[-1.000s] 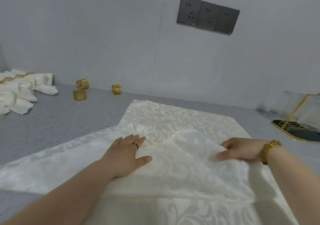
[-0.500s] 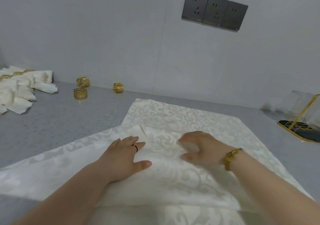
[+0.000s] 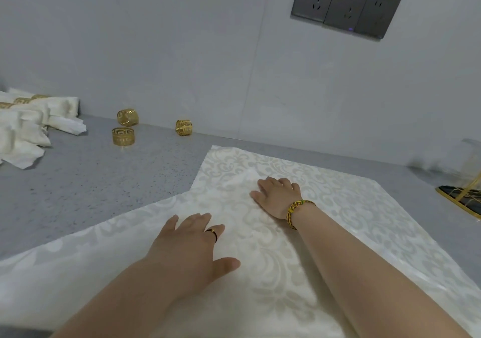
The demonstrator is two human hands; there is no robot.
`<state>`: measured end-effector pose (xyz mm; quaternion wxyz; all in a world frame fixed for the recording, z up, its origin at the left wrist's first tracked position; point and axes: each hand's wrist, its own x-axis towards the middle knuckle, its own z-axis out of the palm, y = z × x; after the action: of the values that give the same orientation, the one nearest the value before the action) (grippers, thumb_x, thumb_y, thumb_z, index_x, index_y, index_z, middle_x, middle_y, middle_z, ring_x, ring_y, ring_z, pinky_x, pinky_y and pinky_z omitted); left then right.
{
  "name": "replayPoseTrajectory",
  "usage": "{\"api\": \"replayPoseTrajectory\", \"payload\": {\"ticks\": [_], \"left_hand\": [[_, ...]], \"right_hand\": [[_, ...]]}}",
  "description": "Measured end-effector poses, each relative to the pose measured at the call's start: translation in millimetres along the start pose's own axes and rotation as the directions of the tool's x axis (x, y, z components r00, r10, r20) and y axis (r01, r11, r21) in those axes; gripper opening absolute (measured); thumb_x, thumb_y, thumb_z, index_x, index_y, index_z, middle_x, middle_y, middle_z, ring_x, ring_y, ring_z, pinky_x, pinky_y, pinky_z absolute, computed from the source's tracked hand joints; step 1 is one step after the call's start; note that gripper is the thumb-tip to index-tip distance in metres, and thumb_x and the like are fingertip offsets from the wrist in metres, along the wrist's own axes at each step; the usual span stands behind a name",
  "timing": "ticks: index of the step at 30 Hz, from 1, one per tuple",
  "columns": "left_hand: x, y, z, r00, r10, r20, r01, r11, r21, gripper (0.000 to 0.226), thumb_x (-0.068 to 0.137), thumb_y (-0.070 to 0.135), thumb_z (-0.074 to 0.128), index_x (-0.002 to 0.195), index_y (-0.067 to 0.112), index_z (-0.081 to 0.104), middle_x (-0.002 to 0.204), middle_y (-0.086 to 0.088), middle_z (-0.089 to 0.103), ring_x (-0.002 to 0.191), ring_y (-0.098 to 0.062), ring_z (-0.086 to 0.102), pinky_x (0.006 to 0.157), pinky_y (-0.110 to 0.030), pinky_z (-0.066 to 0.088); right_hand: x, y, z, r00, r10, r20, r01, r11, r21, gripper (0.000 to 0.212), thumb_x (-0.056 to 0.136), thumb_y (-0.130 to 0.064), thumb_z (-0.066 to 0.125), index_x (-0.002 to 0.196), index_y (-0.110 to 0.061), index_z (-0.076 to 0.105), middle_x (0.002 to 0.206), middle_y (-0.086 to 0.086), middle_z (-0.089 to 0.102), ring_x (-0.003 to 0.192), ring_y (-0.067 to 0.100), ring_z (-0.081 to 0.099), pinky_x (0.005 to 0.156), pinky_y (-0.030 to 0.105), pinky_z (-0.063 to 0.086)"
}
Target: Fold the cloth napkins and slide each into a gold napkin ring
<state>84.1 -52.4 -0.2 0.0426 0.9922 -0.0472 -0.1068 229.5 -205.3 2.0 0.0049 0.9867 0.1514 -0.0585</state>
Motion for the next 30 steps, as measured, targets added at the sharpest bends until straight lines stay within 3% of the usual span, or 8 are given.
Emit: {"api": "replayPoseTrajectory", "payload": {"ticks": [4, 9, 11, 13, 17, 21, 27, 30], "left_hand": [[-2, 0, 1, 0.999, 0.01, 0.048, -0.01, 1.0, -0.005, 0.071, 0.09, 0.062, 0.024, 0.147, 0.029, -0.004, 0.155, 0.002, -0.014, 0.142, -0.011, -0.013, 0.115, -0.036, -0.009], [2, -2, 6, 0.999, 0.036, 0.036, -0.034, 0.998, -0.043, 0.071, 0.091, 0.06, 0.024, 0.146, 0.029, -0.008, 0.154, 0.002, -0.018, 0.141, -0.011, -0.018, 0.114, -0.035, -0.01], [5, -4, 7, 0.998, 0.049, 0.026, -0.048, 0.997, -0.059, 0.071, 0.091, 0.06, 0.024, 0.146, 0.03, -0.008, 0.154, 0.003, -0.018, 0.141, -0.01, -0.018, 0.114, -0.033, -0.011], [10, -7, 7, 0.998, 0.055, 0.011, -0.054, 0.996, -0.066, 0.07, 0.091, 0.06, 0.024, 0.146, 0.03, -0.008, 0.154, 0.003, -0.018, 0.141, -0.009, -0.019, 0.113, -0.032, -0.012], [17, -13, 8, 0.998, 0.06, -0.011, -0.061, 0.995, -0.081, 0.07, 0.09, 0.061, 0.024, 0.146, 0.031, -0.006, 0.154, 0.005, -0.017, 0.14, -0.008, -0.019, 0.113, -0.031, -0.013], [21, -12, 10, 0.997, 0.071, -0.016, -0.072, 0.995, -0.066, 0.07, 0.09, 0.061, 0.024, 0.146, 0.031, -0.007, 0.154, 0.005, -0.018, 0.14, -0.008, -0.02, 0.113, -0.032, -0.014], [22, -11, 11, 0.998, 0.066, -0.02, -0.067, 0.995, -0.069, 0.071, 0.089, 0.063, 0.021, 0.146, 0.031, -0.007, 0.154, 0.005, -0.018, 0.14, -0.008, -0.02, 0.113, -0.032, -0.014], [23, -14, 13, 0.995, 0.093, -0.03, -0.094, 0.994, -0.051, 0.099, 0.063, 0.087, -0.001, 0.146, 0.033, -0.005, 0.151, 0.012, -0.019, 0.14, -0.007, -0.017, 0.112, -0.03, -0.014]], "right_hand": [[9, -7, 3, 0.998, 0.061, -0.022, -0.061, 0.998, -0.011, 0.05, 0.097, -0.044, 0.021, 0.129, -0.01, 0.039, 0.138, 0.005, 0.036, 0.133, 0.028, 0.025, 0.112, 0.044, 0.014], [10, -10, -1, 0.993, 0.105, -0.048, -0.106, 0.994, -0.022, 0.046, 0.097, -0.037, 0.025, 0.125, -0.006, 0.045, 0.133, 0.008, 0.043, 0.129, 0.029, 0.03, 0.109, 0.042, 0.018], [12, -10, -4, 0.987, 0.118, -0.11, -0.109, 0.991, 0.084, 0.039, 0.095, -0.033, 0.033, 0.122, -0.009, 0.048, 0.127, 0.009, 0.05, 0.125, 0.028, 0.035, 0.103, 0.037, 0.025], [15, -9, -9, 0.979, 0.132, -0.156, -0.091, 0.964, 0.248, 0.042, 0.094, -0.03, 0.04, 0.133, -0.015, 0.04, 0.131, 0.005, 0.049, 0.127, 0.026, 0.032, 0.103, 0.034, 0.025], [30, -4, -17, 0.968, 0.225, -0.111, -0.157, 0.888, 0.433, 0.042, 0.093, -0.023, 0.043, 0.135, -0.018, 0.038, 0.133, 0.004, 0.047, 0.129, 0.025, 0.03, 0.105, 0.032, 0.024], [46, -2, -11, 0.952, 0.277, -0.131, -0.233, 0.931, 0.28, 0.029, 0.092, -0.018, 0.042, 0.119, -0.016, 0.053, 0.125, 0.006, 0.054, 0.123, 0.026, 0.036, 0.098, 0.033, 0.029], [41, -1, -7, 0.948, 0.221, -0.228, -0.183, 0.967, 0.176, 0.034, 0.093, -0.015, 0.036, 0.126, -0.014, 0.045, 0.127, 0.007, 0.05, 0.122, 0.025, 0.038, 0.099, 0.033, 0.027], [13, -12, -15, 0.963, 0.133, -0.236, -0.091, 0.979, 0.182, 0.037, 0.093, -0.014, 0.035, 0.129, -0.017, 0.044, 0.129, 0.004, 0.052, 0.122, 0.024, 0.04, 0.101, 0.032, 0.026]]}}
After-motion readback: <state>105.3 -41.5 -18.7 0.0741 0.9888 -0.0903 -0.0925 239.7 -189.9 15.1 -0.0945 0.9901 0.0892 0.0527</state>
